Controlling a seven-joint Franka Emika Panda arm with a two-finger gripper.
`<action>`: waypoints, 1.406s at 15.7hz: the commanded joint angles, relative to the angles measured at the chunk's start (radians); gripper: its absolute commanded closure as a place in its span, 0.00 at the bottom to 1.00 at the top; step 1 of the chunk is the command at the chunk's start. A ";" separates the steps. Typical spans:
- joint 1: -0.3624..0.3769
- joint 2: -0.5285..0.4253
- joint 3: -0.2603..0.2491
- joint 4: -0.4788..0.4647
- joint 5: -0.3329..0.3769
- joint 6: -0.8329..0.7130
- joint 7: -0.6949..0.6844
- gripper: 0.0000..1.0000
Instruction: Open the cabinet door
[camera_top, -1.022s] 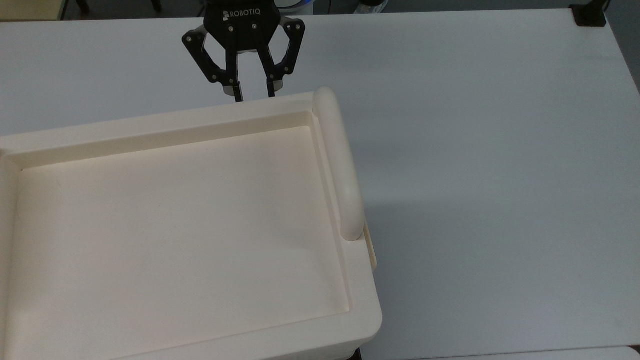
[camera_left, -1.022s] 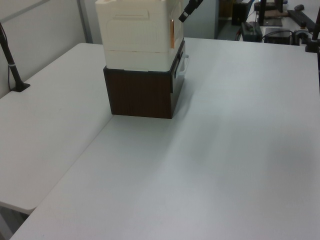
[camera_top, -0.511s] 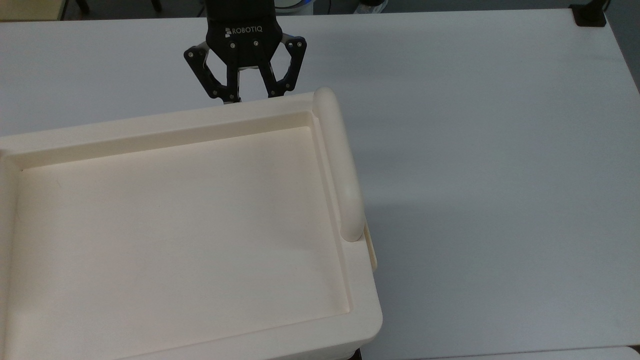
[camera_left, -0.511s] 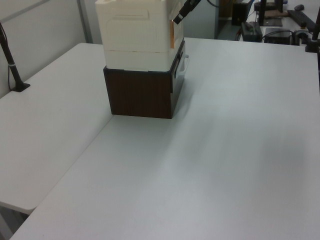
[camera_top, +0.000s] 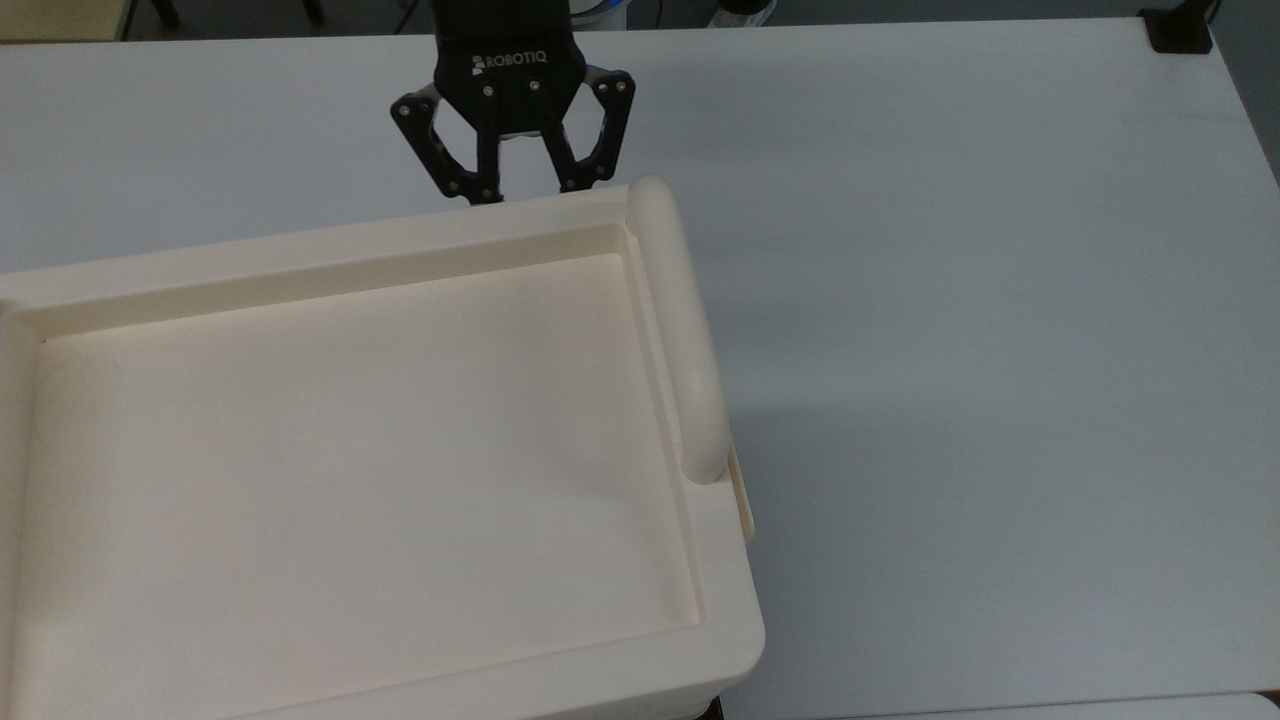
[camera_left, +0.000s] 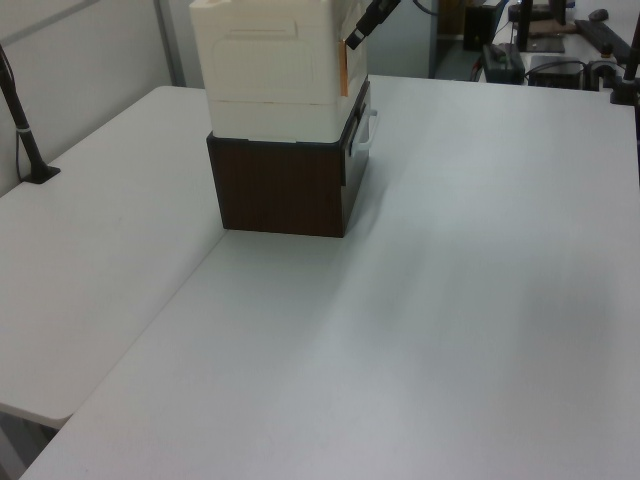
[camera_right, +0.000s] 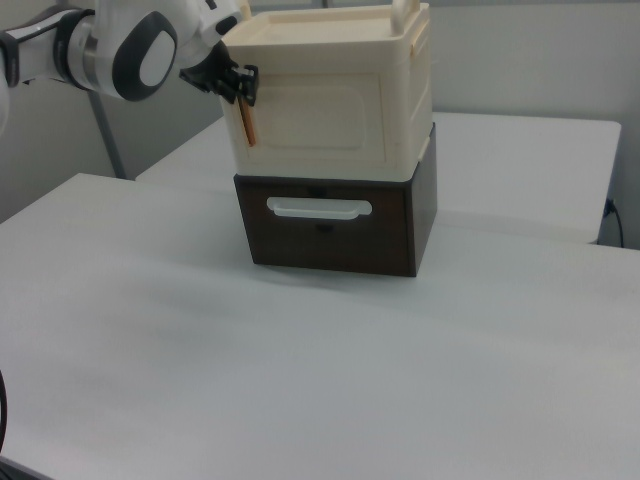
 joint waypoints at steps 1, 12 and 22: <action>0.000 0.022 0.030 0.023 0.008 0.021 0.017 0.64; -0.015 0.038 0.034 0.023 -0.025 0.049 0.009 1.00; -0.049 0.049 0.034 0.017 -0.085 0.040 -0.009 1.00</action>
